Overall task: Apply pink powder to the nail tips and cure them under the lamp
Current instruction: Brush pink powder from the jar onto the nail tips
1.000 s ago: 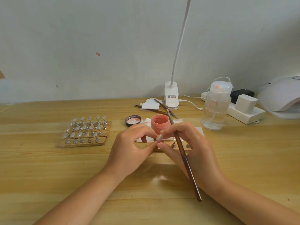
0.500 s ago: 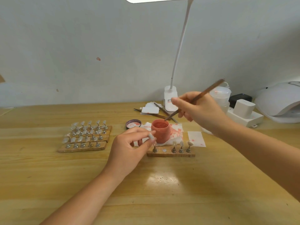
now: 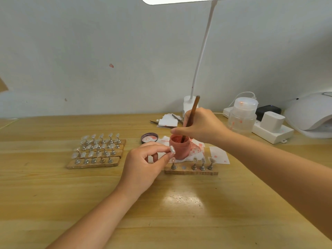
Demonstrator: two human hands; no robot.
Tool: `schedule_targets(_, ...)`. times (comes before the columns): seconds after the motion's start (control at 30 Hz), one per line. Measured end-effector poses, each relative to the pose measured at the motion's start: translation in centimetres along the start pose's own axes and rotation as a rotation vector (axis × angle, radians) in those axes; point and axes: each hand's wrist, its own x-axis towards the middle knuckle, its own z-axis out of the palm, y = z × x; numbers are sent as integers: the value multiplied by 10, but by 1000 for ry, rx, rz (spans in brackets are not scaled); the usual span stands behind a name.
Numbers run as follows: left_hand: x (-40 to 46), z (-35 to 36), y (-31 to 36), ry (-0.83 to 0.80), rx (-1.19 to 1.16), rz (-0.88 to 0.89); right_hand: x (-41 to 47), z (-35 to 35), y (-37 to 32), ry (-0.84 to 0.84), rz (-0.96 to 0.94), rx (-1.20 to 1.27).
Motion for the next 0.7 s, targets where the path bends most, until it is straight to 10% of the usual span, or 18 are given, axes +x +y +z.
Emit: schedule_targets(0.7,-1,0,0,-14,1,6,-12,-32,25,181,227,402)
